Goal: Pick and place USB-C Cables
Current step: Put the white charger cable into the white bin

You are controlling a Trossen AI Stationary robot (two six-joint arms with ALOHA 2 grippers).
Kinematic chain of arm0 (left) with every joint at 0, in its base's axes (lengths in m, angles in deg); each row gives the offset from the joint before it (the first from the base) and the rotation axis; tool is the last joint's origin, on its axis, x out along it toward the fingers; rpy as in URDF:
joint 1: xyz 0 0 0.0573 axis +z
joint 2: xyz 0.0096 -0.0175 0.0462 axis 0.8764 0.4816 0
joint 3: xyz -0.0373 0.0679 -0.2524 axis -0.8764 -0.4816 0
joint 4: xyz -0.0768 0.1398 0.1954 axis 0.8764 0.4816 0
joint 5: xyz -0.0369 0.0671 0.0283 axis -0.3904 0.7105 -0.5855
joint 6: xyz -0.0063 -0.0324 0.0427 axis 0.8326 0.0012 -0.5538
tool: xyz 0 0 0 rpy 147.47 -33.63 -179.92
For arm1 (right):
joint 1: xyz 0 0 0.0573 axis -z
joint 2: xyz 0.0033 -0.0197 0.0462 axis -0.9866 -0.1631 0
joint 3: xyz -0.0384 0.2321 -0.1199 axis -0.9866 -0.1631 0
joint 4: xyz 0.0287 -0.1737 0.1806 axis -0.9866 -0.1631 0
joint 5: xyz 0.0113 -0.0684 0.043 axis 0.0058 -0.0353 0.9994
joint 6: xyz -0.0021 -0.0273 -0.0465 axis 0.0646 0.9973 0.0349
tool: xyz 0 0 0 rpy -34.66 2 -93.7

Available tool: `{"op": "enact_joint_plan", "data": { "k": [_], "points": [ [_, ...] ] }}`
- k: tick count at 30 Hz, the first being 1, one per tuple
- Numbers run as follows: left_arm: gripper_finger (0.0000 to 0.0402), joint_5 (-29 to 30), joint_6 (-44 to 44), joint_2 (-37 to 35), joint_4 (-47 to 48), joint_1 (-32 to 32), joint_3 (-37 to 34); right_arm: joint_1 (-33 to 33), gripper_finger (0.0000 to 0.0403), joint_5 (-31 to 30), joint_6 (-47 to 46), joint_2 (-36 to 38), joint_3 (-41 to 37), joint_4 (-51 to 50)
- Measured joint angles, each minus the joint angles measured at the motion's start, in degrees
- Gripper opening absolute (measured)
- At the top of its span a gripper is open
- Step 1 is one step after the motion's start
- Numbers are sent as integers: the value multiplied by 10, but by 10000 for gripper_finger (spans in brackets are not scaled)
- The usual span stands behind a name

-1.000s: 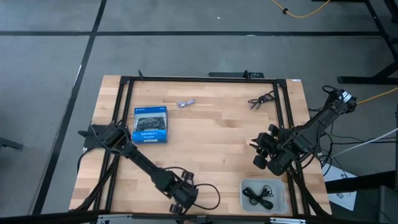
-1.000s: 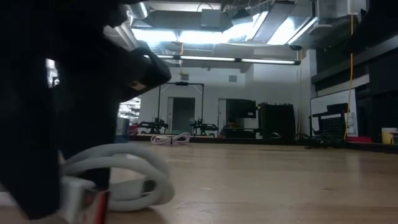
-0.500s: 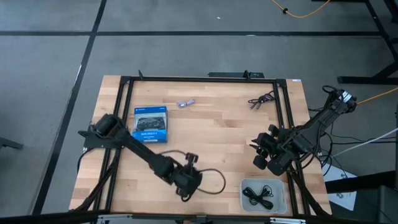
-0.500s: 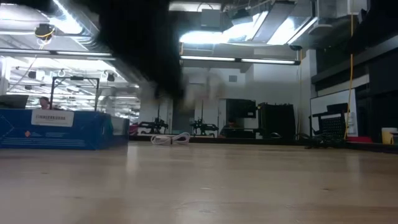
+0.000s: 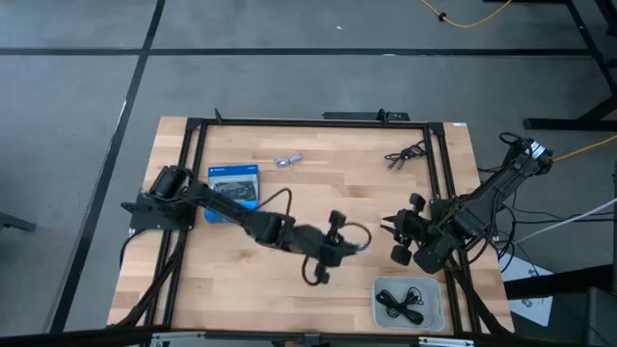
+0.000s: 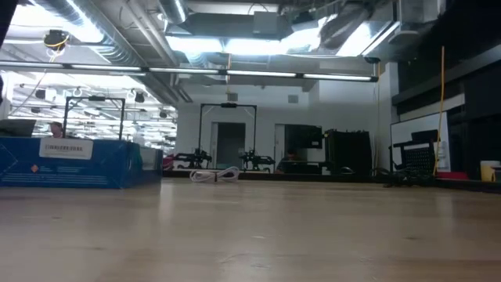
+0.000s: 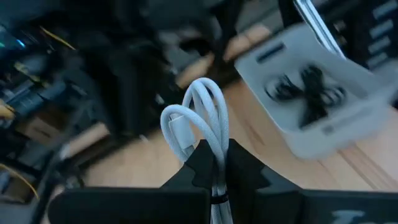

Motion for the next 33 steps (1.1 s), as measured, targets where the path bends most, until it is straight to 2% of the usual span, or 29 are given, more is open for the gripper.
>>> {"op": "enact_joint_plan", "data": {
  "k": [4, 7, 11, 18, 22, 27, 31, 33],
  "points": [
    [11, -30, -4, 0, -17, 19, 0, 0, 94, -2, 47, 0, 0, 40],
    [11, -57, -1, 1, -17, 29, 0, 0, 94, -30, 72, 0, 0, 65],
    [10, -58, -2, 10, -14, 31, -1, 0, 94, -34, 117, 0, 0, 110],
    [10, -58, -2, 9, -14, 32, 0, 0, 94, 33, 241, 0, 0, 210],
    [10, -60, -2, 9, -13, 31, 0, 0, 96, 60, 258, 0, 0, 222],
    [10, -55, -2, 9, -3, 32, 0, 0, 117, 141, 259, 0, 0, 222],
    [10, -52, -2, 9, -3, 32, 0, 1, 134, 144, 260, 0, 0, 226],
    [10, -52, -2, 9, -4, 32, 0, 1, 143, 127, 261, 0, 0, 226]
  ]
}}
